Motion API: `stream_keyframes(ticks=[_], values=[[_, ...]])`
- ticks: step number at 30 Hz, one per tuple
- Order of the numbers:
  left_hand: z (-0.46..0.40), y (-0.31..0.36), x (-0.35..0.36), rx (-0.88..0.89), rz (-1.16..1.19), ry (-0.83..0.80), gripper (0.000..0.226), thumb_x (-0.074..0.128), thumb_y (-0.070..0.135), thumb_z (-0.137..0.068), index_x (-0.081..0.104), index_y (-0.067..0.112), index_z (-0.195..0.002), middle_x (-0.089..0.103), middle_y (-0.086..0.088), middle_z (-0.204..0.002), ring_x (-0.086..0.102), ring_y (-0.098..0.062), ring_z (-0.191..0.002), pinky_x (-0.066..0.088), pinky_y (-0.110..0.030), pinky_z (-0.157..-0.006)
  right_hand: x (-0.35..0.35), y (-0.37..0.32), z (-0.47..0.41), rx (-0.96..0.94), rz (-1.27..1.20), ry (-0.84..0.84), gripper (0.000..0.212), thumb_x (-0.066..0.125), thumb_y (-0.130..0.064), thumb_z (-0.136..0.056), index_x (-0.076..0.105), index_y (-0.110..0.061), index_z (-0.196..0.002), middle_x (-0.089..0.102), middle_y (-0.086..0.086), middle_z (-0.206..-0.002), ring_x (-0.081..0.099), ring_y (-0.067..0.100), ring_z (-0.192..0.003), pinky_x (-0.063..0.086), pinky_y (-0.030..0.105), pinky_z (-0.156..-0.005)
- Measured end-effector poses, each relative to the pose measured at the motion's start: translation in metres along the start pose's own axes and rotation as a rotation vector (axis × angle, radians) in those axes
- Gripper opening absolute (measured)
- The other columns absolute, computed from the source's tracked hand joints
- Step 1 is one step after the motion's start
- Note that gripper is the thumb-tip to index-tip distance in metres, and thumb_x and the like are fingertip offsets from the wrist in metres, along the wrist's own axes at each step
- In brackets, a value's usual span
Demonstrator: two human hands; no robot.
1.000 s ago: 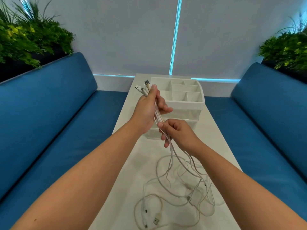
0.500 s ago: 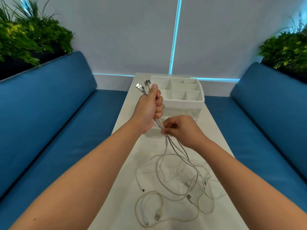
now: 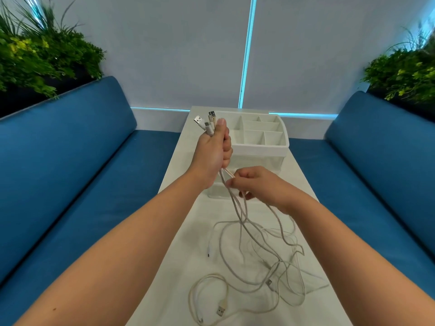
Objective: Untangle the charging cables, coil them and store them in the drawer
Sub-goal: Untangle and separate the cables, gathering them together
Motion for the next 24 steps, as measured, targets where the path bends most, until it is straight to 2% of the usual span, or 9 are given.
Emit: stream_keyframes(ticks=[4, 6, 7, 9, 12, 14, 16, 18, 24], values=[[-0.002, 0.010, -0.004, 0.011, 0.132, 0.037, 0.039, 0.035, 0.041, -0.106, 0.036, 0.023, -0.072, 0.023, 0.009, -0.053, 0.016, -0.006, -0.043, 0.016, -0.019, -0.038, -0.001, 0.016, 0.006, 0.100, -0.489, -0.207, 0.034, 0.049, -0.044, -0.095, 0.058, -0.017, -0.075, 0.060, 0.003, -0.080, 0.055, 0.018, -0.079, 0.042, 0.032, -0.079], [-0.006, 0.016, -0.008, 0.018, 0.193, 0.063, 0.039, 0.035, 0.041, -0.106, 0.036, 0.023, -0.072, 0.023, 0.009, -0.053, 0.015, -0.006, -0.044, 0.014, -0.020, -0.040, 0.003, 0.026, 0.009, 0.121, -0.770, -0.248, 0.048, 0.033, -0.044, -0.102, 0.059, -0.014, -0.075, 0.058, 0.007, -0.073, 0.056, 0.021, -0.074, 0.041, 0.034, -0.077], [-0.008, 0.018, -0.009, 0.019, 0.211, 0.073, 0.039, 0.035, 0.041, -0.106, 0.036, 0.023, -0.072, 0.022, 0.009, -0.053, 0.015, -0.006, -0.044, 0.013, -0.020, -0.040, 0.006, 0.030, 0.009, 0.111, -0.815, -0.248, 0.050, 0.029, -0.040, -0.103, 0.059, -0.012, -0.075, 0.053, 0.008, -0.069, 0.053, 0.020, -0.069, 0.040, 0.034, -0.075], [-0.010, 0.020, -0.011, 0.022, 0.225, 0.081, 0.039, 0.035, 0.041, -0.106, 0.035, 0.023, -0.072, 0.022, 0.009, -0.052, 0.014, -0.006, -0.043, 0.013, -0.019, -0.039, 0.010, 0.038, 0.007, 0.038, -0.582, -0.179, 0.044, 0.030, -0.031, -0.105, 0.061, -0.011, -0.080, 0.046, 0.006, -0.070, 0.046, 0.017, -0.066, 0.042, 0.031, -0.073], [-0.009, 0.018, -0.011, 0.018, 0.217, 0.075, 0.039, 0.035, 0.041, -0.106, 0.037, 0.022, -0.073, 0.023, 0.009, -0.052, 0.015, -0.006, -0.043, 0.014, -0.019, -0.038, 0.011, 0.044, 0.003, -0.073, -0.124, -0.036, 0.026, 0.048, -0.030, -0.101, 0.067, -0.017, -0.090, 0.055, 0.002, -0.081, 0.047, 0.009, -0.070, 0.044, 0.026, -0.071], [-0.007, 0.016, -0.013, 0.008, 0.228, 0.080, 0.038, 0.035, 0.040, -0.106, 0.038, 0.022, -0.073, 0.023, 0.008, -0.053, 0.016, -0.006, -0.043, 0.015, -0.019, -0.039, 0.009, 0.045, 0.001, -0.174, 0.049, 0.126, 0.014, 0.061, -0.030, -0.095, 0.067, -0.024, -0.084, 0.056, -0.006, -0.072, 0.045, 0.006, -0.063, 0.039, 0.024, -0.064], [-0.006, 0.015, -0.014, 0.001, 0.240, 0.088, 0.039, 0.036, 0.040, -0.106, 0.039, 0.021, -0.073, 0.024, 0.008, -0.053, 0.016, -0.006, -0.043, 0.016, -0.019, -0.038, 0.010, 0.045, 0.002, -0.246, 0.156, 0.253, 0.016, 0.066, -0.032, -0.091, 0.065, -0.029, -0.075, 0.054, -0.014, -0.060, 0.042, 0.004, -0.055, 0.035, 0.023, -0.057], [-0.006, 0.016, -0.015, 0.002, 0.251, 0.106, 0.039, 0.036, 0.040, -0.106, 0.039, 0.021, -0.072, 0.025, 0.008, -0.053, 0.016, -0.006, -0.043, 0.017, -0.019, -0.037, 0.015, 0.046, 0.003, -0.226, 0.099, 0.246, 0.022, 0.065, -0.035, -0.092, 0.064, -0.023, -0.073, 0.049, -0.011, -0.058, 0.039, 0.007, -0.054, 0.033, 0.023, -0.055], [-0.013, 0.029, -0.022, 0.034, 0.269, 0.165, 0.040, 0.036, 0.038, -0.107, 0.038, 0.021, -0.071, 0.024, 0.008, -0.053, 0.015, -0.006, -0.045, 0.016, -0.020, -0.037, 0.017, 0.065, 0.009, -0.028, -0.378, 0.109, 0.040, 0.052, -0.042, -0.095, 0.055, -0.011, -0.070, 0.040, 0.002, -0.061, 0.040, 0.017, -0.061, 0.044, 0.027, -0.064]])
Point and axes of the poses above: each hand's wrist, its own z-axis away from the middle knuckle, its own x-axis out of the palm, y = z × x, the point moved 1 cm from there along -z, towards the middle knuckle
